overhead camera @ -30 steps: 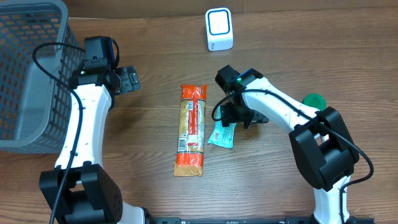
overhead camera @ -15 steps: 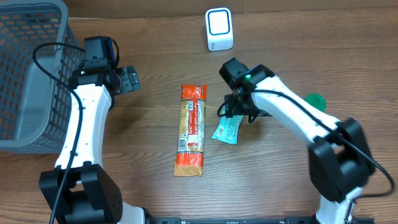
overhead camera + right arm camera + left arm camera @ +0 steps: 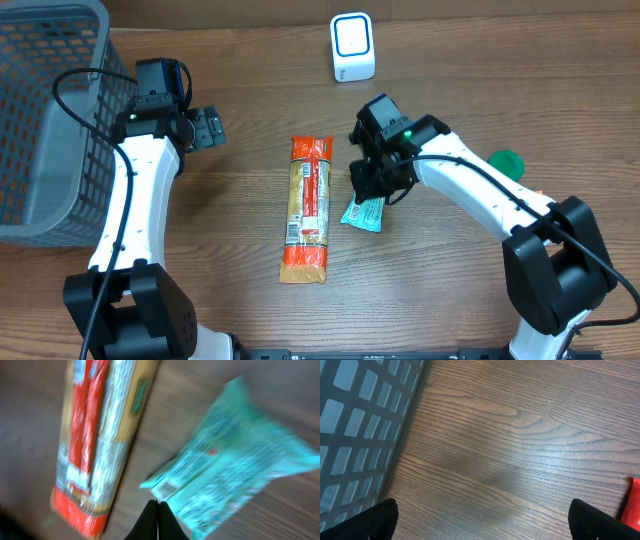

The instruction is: Scan the item barcode

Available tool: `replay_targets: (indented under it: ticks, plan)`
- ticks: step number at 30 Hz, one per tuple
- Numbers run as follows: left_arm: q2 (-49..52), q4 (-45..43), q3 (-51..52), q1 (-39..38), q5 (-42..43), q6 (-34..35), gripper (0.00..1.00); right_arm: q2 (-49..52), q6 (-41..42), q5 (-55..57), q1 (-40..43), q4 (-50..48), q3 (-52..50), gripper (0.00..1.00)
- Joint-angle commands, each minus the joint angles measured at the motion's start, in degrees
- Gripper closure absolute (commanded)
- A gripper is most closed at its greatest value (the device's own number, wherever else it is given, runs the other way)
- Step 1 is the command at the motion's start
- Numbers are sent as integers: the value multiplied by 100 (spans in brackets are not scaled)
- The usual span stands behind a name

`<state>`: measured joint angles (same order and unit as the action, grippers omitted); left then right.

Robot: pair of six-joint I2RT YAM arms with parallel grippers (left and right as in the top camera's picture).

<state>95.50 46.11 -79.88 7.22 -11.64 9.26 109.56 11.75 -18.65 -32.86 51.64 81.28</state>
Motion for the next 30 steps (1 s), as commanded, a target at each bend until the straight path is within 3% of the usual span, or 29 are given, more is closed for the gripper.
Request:
replay_targets:
  ticks: [1, 6, 13, 30]
  plan:
    - [7, -2, -92, -11, -37, 15, 0, 72, -603, -758, 157, -129, -306, 96]
    - [7, 0, -92, -11, -37, 17, 0, 72, -640, -1019, 387, -721, -859, 96]
    - [7, -2, -92, -11, -37, 15, 0, 74, -1056, -2546, 833, -1606, -1412, 96]
    - [7, 0, -90, -13, -37, 15, 0, 116, -997, -2605, 876, -1950, -1497, 96]
